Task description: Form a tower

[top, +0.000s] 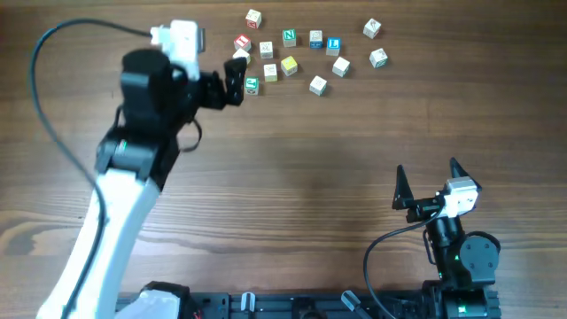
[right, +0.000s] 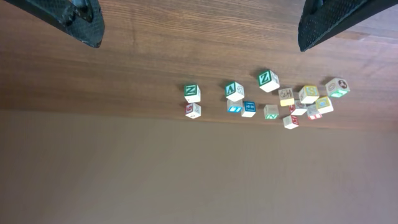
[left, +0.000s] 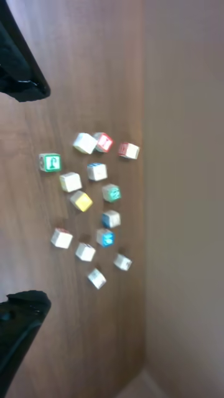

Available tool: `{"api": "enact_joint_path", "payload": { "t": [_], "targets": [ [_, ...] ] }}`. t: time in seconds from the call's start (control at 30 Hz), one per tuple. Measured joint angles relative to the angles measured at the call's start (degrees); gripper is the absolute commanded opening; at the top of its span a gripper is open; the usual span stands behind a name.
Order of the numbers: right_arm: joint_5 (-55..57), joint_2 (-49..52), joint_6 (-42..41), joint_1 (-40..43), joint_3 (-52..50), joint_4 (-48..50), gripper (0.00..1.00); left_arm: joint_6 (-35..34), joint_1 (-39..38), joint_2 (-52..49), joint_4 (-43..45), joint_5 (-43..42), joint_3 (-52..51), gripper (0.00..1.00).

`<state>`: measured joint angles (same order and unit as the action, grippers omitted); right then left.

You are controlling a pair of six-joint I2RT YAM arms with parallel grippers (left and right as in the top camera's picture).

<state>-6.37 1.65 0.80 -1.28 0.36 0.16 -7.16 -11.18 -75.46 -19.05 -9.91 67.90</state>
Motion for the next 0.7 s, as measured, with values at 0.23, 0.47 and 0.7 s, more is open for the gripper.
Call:
{"api": "enact_joint_path", "payload": {
  "t": [0.23,0.47,0.7],
  "targets": [
    [0.00,0.00,0.00,0.00,0.00,0.00,1.00,-1.55,-2.36,-23.12,-4.13,2.43,12.46,1.00],
    [0.00,0.00,0.00,0.00,0.00,-0.02,1.00,0.92,-3.45,-39.71,-2.08,6.97,12.61,1.00],
    [0.00,0.00,0.00,0.00,0.00,-0.04,1.00,1.11,-3.45,-47.10,7.19,7.72,12.63,1.00]
  ]
}}
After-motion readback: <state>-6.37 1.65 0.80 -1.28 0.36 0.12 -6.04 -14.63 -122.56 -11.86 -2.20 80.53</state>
